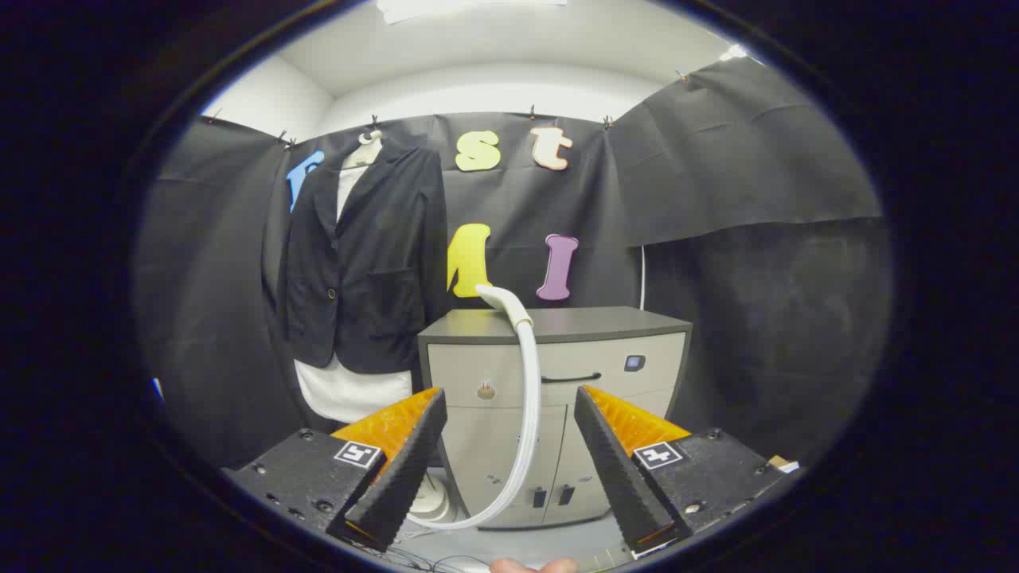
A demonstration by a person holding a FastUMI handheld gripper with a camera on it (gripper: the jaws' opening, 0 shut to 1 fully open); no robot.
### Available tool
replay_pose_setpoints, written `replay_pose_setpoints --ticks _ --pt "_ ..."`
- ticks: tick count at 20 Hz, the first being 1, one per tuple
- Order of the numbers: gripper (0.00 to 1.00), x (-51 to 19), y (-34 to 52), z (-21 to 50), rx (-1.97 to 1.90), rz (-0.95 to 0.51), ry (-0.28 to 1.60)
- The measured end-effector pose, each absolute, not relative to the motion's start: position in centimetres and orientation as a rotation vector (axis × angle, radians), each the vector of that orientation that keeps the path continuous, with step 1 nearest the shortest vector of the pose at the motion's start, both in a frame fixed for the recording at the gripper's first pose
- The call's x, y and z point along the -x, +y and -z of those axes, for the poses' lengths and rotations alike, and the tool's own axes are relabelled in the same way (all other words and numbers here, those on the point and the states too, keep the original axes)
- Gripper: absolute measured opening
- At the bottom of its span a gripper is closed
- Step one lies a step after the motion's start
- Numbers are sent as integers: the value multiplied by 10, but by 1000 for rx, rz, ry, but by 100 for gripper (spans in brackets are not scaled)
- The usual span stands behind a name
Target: Iron the clothes twice with a garment steamer, once on the left side and once on the right side.
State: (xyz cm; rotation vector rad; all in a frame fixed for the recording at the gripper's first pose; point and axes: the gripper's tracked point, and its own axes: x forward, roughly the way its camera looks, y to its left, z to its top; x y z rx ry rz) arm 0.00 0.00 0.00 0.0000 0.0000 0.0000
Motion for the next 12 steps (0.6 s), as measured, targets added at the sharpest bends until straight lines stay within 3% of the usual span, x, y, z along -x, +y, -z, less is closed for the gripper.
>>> replay_pose_setpoints --ticks 12 --pt "100 0 11 -23 1 -48 -30"
